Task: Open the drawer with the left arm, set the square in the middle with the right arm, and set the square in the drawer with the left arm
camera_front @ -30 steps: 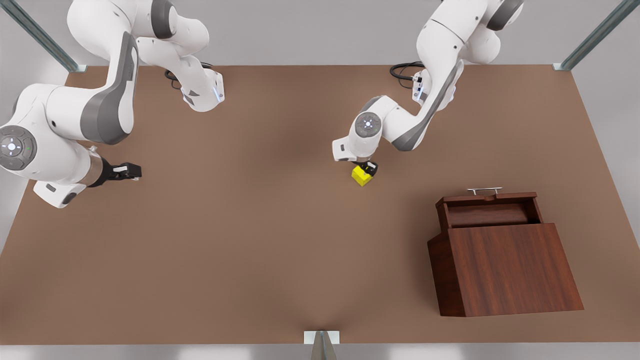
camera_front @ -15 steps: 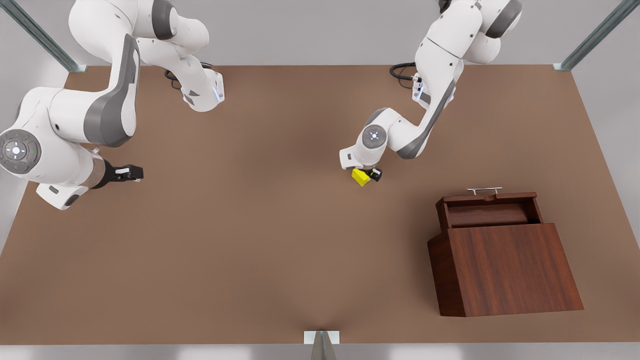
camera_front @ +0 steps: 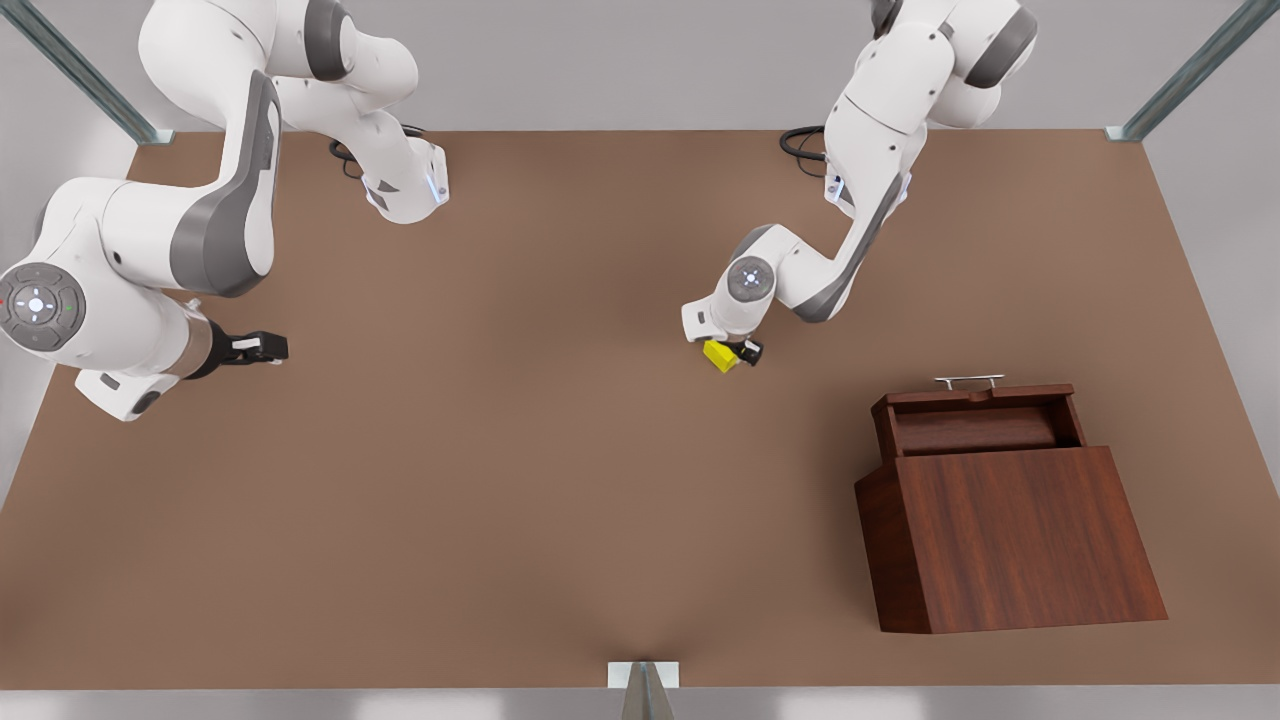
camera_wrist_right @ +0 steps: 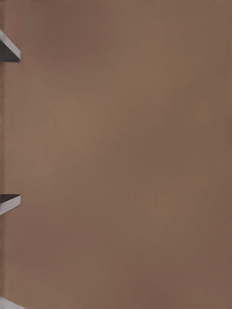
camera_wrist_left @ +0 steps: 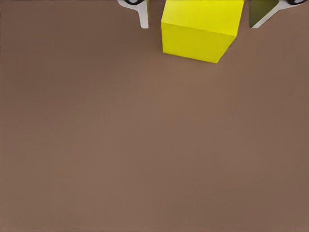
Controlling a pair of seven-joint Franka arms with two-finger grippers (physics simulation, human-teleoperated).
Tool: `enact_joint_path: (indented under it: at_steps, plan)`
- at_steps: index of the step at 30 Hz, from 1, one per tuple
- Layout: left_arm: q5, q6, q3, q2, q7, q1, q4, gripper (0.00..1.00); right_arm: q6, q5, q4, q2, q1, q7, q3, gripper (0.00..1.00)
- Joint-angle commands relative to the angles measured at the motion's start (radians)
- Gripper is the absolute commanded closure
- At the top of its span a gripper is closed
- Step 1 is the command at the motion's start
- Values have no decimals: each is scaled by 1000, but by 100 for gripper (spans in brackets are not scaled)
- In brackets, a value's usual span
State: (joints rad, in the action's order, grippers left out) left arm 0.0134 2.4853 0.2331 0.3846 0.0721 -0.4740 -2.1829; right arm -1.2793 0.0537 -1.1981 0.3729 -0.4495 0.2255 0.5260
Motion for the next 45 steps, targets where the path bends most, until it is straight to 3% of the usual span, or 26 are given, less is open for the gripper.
enact_joint_path:
  at_steps: [1,12,34,35,37,38,45]
  plan:
    - [0,1,0,0,0,0,0,0,0,0,0,0,0,0,0,0]
    - [5,63,-15,63,0,-9,2,0,0,0,-2,1,0,-2,0,0]
    - [3,44,-17,62,14,-25,-17,0,2,0,-3,3,0,-2,-9,0]
    - [3,46,-17,62,14,-25,-17,1,2,0,-3,3,0,-2,-9,0]
    - [3,46,-17,63,14,-25,-17,28,2,0,-3,3,0,-2,-9,0]
    - [3,46,-17,62,12,-25,-17,33,2,0,-3,3,0,-2,-9,0]
    - [3,38,-28,57,14,-25,-14,35,2,0,-2,3,-1,-2,-11,0]
